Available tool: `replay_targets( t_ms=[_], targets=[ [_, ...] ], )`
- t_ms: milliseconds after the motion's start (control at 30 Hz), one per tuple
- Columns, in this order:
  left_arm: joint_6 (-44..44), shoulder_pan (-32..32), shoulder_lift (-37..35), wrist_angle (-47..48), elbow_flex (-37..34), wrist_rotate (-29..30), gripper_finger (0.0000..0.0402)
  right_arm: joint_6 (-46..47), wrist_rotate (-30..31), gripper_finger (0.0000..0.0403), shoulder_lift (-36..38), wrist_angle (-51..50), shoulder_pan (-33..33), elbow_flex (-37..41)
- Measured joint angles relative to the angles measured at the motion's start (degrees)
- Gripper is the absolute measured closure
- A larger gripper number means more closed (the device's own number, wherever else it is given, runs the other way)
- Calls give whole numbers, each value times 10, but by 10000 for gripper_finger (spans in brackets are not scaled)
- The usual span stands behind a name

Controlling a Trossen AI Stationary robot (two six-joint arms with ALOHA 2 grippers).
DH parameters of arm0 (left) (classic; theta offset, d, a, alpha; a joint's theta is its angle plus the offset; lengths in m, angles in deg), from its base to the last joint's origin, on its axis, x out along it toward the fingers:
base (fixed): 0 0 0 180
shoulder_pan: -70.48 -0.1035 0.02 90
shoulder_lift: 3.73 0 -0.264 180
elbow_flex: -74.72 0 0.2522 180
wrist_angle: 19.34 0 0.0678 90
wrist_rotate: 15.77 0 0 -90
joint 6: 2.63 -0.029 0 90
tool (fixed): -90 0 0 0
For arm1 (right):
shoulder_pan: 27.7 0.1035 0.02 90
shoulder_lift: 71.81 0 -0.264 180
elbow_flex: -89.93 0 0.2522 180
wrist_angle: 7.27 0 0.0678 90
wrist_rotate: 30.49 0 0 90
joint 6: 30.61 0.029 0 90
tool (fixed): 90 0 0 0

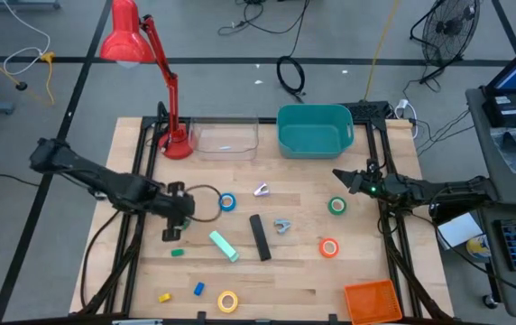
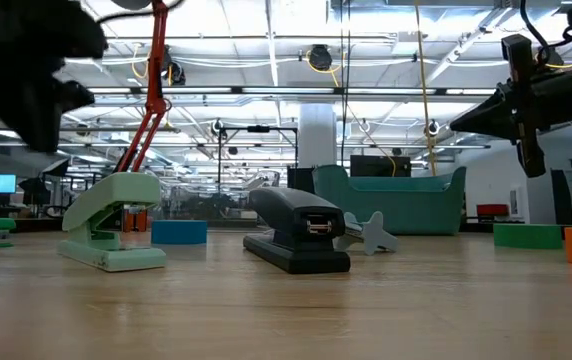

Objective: Pick and place Stapler, Stapler remover, tape
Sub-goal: Put the top green stapler into the green bin

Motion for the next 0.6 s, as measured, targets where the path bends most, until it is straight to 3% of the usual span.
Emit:
replay_targets(
  t_ms=[267, 600],
  targets=[
    [-35, 21, 107, 14, 0, -39, 173, 1, 0, 399, 0, 2, 0, 0],
    [-27, 57, 123, 44, -20, -16, 136, -1, 0, 399, -1, -1, 0, 0]
  ],
)
